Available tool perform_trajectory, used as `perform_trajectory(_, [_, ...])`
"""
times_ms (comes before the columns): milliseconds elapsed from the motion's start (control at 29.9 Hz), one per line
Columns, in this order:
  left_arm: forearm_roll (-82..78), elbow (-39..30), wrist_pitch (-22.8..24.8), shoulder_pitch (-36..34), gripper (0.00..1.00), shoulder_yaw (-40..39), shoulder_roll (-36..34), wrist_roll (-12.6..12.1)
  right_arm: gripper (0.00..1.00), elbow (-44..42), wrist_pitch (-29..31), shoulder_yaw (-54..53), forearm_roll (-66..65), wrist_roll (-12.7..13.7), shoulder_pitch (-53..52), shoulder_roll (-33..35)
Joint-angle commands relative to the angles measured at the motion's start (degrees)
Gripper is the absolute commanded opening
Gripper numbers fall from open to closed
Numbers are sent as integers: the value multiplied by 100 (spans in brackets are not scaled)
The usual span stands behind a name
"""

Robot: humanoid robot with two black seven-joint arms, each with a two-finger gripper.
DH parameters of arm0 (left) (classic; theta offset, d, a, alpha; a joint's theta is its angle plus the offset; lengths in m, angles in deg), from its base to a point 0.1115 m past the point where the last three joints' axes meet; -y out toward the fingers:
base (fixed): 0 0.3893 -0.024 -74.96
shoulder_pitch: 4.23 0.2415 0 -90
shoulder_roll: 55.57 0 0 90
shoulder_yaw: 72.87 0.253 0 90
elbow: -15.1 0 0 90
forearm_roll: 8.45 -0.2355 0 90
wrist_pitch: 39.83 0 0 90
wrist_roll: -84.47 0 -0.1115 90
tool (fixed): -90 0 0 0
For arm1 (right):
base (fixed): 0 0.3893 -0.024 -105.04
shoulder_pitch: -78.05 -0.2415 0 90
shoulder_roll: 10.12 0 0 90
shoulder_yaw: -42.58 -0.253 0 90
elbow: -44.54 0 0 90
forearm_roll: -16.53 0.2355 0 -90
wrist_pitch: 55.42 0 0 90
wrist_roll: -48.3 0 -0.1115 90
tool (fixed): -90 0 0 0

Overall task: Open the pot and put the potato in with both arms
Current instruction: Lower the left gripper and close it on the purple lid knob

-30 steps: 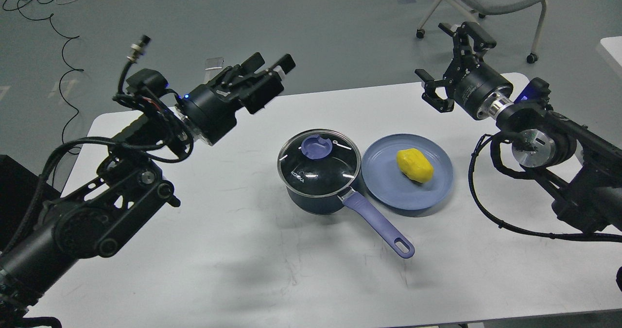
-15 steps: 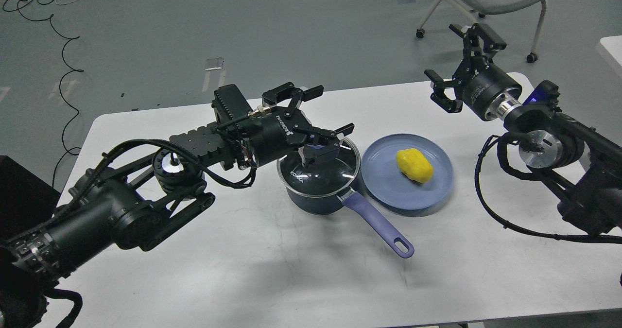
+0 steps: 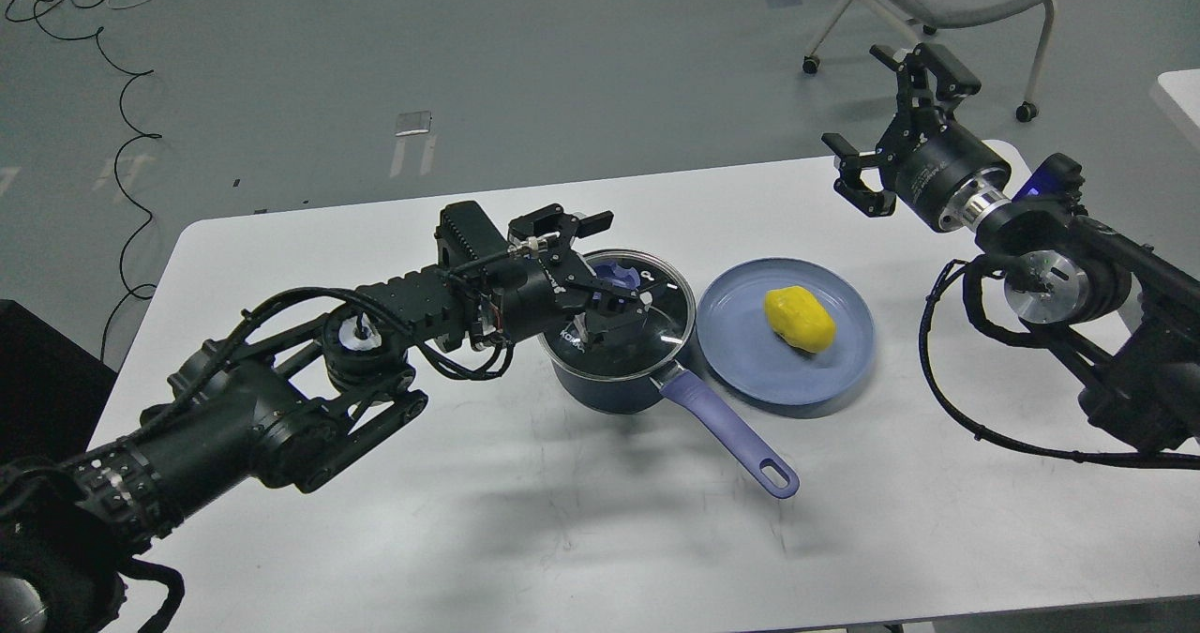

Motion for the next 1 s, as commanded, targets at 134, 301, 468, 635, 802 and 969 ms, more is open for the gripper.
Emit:
perform_trajectory(134, [1,33,-8,89,98,9,-8,6,100,-8,0,12,-8,0,0,21])
perform_trajectory(301, [1,42,-8,186,98,9,-17,6,100,-17,0,21,-8,0,0,21])
perform_trajectory(468, [1,42,-17,247,98,9,-52,15,100,-8,0,47,-35,0,0,21])
perform_trajectory(635, [1,42,-25,265,97,87,-26,112,100,-8,9,56,-44,0,0,30])
perform_trajectory(802, [1,42,-17,265,97,88,-8,112,100,-8,9,65,-44,-9,0,73])
perform_trajectory(969, [1,138,-17,256,97,79,1,103,100,-8,9,73,-44,-9,0,91])
